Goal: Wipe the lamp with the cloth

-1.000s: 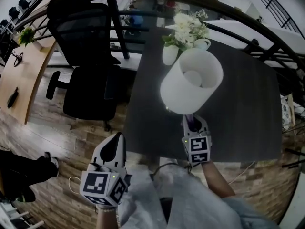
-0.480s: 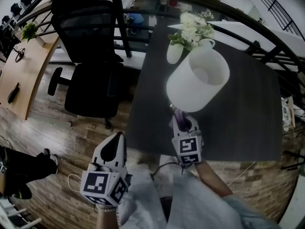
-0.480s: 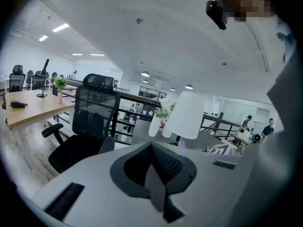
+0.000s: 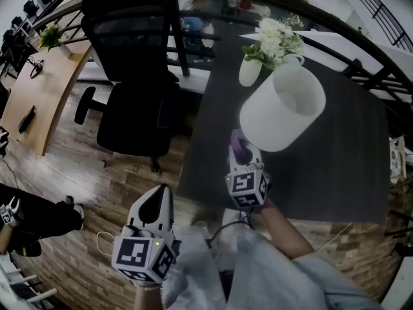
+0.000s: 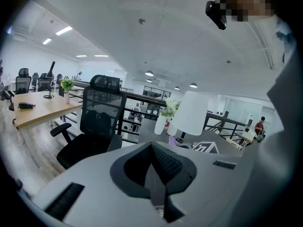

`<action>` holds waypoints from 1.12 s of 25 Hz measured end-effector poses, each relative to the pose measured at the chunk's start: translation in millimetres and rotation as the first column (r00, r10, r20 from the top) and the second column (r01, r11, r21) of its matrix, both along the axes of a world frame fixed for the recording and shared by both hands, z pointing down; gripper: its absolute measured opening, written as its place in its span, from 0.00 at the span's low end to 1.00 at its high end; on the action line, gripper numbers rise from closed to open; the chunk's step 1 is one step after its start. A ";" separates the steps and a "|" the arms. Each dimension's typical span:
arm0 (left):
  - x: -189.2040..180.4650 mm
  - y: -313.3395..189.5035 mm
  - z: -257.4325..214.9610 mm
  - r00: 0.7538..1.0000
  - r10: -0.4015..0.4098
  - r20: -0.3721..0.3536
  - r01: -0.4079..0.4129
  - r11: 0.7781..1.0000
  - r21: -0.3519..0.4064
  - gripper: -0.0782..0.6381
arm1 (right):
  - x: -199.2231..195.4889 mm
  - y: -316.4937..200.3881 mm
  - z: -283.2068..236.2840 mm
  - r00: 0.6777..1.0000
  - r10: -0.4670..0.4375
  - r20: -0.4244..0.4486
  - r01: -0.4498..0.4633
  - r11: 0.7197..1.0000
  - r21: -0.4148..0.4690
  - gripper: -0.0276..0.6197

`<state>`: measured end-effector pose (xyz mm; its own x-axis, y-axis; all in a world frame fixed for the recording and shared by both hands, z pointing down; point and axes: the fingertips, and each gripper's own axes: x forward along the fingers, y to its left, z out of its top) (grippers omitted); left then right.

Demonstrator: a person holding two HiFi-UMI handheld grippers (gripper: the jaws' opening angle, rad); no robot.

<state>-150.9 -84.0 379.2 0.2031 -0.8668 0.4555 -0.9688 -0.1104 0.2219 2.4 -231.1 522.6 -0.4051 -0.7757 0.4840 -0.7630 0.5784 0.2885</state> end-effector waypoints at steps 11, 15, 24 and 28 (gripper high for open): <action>-14.1 18.5 7.2 1.000 -0.001 0.025 0.002 1.000 -0.026 0.12 | -37.9 17.8 16.9 0.993 -0.097 0.073 0.100 0.994 -0.038 0.12; -7.3 18.9 6.6 0.998 0.049 0.024 -0.049 0.999 -0.015 0.12 | -30.9 37.0 14.8 0.991 -0.052 0.121 0.060 0.996 -0.067 0.12; 20.6 16.5 -3.1 0.973 0.228 0.023 -0.228 0.973 0.028 0.12 | 12.9 89.0 -22.2 0.971 0.110 0.214 -0.094 0.992 -0.082 0.12; 30.1 17.8 -5.0 0.956 0.293 0.022 -0.293 0.955 0.045 0.12 | 33.1 112.6 -43.9 0.952 0.180 0.247 -0.169 0.984 -0.065 0.12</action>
<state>-120.8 -66.2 374.2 0.4448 -0.7910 0.4201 -0.8955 -0.3999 0.1954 35.5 -118.5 478.7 -0.3780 -0.8259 0.4184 -0.8975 0.4377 0.0531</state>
